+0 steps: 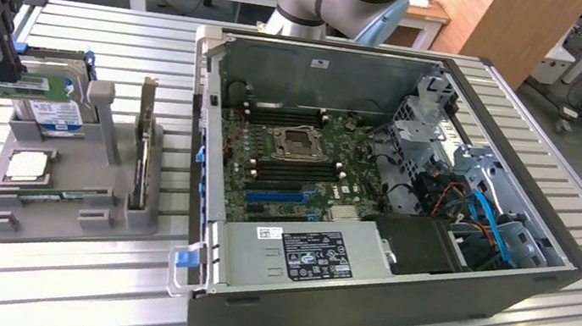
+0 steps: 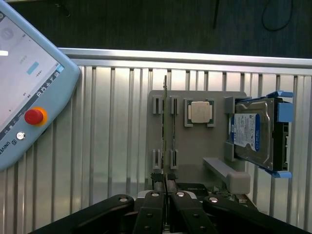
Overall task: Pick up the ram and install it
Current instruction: 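Pick up the ram and move it above insertion slot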
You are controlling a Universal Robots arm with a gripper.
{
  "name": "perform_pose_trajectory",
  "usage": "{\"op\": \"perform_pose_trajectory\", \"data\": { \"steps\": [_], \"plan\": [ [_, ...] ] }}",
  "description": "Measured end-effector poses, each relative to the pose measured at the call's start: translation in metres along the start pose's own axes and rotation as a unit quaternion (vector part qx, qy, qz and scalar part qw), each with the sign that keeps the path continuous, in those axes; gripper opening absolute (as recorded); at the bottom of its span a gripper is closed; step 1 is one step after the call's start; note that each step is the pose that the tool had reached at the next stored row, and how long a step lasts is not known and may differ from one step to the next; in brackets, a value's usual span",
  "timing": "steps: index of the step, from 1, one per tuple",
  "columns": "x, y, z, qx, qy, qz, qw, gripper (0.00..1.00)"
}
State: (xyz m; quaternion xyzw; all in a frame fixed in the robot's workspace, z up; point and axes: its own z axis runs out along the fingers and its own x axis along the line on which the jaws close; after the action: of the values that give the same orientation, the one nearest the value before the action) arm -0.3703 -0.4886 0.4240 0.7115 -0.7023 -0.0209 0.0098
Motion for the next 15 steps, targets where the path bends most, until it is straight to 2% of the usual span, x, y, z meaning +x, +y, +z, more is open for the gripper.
{"op": "perform_pose_trajectory", "data": {
  "steps": [5,9,11,12,15],
  "plan": [
    [0.0,-0.0037,-0.0002,0.0,-0.0007,-0.001,1.0,0.11],
    [0.0,-0.0103,-0.0004,0.0,-0.0012,-0.003,1.0,0.11],
    [0.0,-0.034,-0.0014,-0.0002,-0.0011,-0.006,1.0,0.11],
    [0.001,-0.0421,-0.0019,-0.0003,-0.001,-0.007,1.0,0.11],
    [0.001,-0.0511,-0.0022,-0.0002,-0.0011,-0.008,1.0,0.11]
  ]
}}
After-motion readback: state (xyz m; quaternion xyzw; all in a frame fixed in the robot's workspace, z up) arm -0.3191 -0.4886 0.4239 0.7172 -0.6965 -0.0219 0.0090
